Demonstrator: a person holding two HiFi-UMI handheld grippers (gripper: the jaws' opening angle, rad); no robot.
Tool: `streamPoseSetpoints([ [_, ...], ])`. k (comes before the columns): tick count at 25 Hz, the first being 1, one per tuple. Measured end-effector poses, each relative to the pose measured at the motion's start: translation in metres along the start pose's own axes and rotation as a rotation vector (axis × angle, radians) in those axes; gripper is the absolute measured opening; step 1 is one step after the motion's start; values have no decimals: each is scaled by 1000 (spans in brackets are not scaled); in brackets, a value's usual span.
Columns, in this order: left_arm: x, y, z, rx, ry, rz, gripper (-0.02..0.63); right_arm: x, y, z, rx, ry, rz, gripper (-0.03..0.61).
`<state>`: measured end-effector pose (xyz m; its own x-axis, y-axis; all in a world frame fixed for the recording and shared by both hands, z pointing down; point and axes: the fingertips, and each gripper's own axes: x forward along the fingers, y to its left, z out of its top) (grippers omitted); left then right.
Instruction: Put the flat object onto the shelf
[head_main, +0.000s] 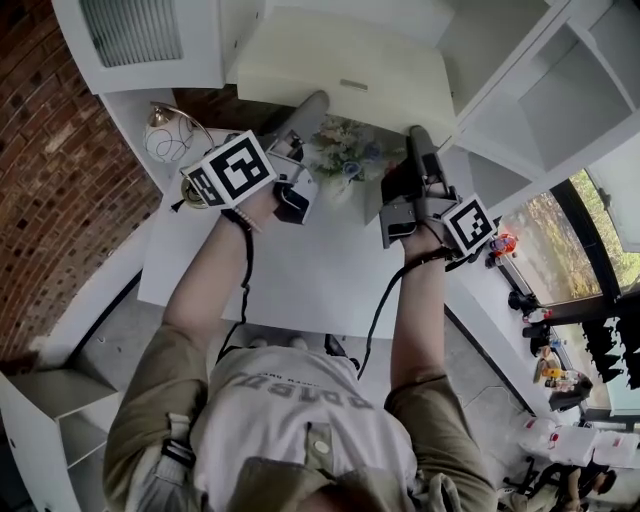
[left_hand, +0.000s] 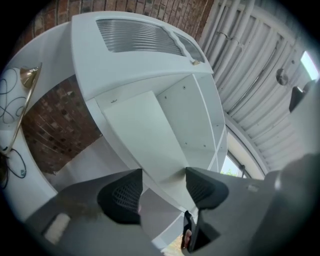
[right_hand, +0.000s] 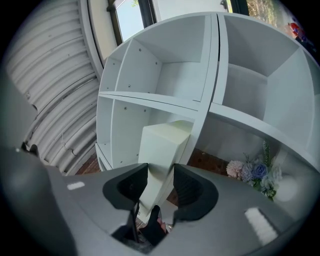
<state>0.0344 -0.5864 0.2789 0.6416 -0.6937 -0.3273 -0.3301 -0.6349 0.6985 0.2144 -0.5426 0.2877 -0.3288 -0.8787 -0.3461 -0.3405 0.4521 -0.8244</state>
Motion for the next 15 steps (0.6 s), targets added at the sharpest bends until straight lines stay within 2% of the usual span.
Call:
streamPoseSetpoints([
  [6,16,17,6,19,8,24,284,19,-13,7,8,-7,-13,160],
  [9,15,25,6,7,6,41,209,27,-17,9,17,-11,-13,155],
  [15,14,29,8,-26,2,47,179,33,-22,13,27,-24,-23,152],
])
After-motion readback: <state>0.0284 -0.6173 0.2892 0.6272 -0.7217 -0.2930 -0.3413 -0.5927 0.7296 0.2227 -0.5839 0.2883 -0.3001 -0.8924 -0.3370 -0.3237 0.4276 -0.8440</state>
